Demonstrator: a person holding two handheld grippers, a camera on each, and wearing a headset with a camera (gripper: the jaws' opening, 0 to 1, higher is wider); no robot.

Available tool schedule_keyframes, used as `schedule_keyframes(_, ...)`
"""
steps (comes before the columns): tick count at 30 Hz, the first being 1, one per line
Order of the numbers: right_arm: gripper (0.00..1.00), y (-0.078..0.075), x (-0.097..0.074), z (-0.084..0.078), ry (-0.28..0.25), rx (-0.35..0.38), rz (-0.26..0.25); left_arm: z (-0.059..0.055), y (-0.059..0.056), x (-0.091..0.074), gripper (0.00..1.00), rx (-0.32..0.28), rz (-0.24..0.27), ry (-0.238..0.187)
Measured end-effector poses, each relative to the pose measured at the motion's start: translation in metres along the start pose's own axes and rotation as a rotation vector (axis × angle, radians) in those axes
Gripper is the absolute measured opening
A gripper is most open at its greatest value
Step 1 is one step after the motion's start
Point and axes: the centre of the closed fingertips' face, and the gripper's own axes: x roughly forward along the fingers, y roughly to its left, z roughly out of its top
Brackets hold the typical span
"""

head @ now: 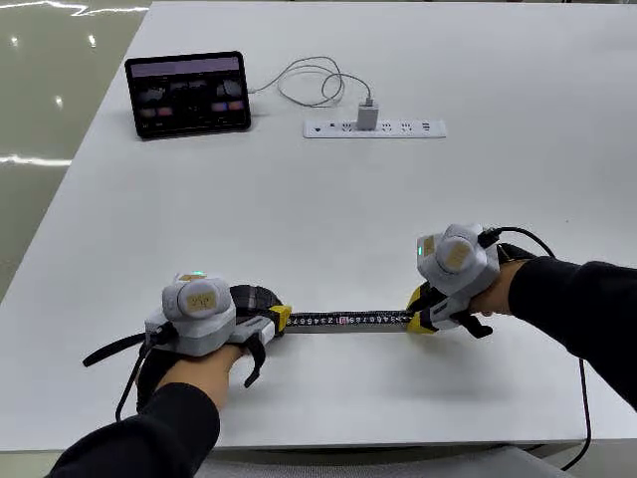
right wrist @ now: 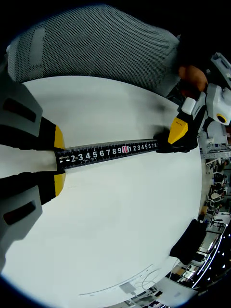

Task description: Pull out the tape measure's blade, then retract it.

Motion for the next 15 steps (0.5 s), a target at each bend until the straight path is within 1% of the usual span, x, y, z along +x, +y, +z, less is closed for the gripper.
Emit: schedule_keyframes(15,0.11,0.002,0.0032,0.0085,-0.014,0.007,-0.003,-0.0003,0.0,0.0002,0.59,-0.001,-0.002,0.001)
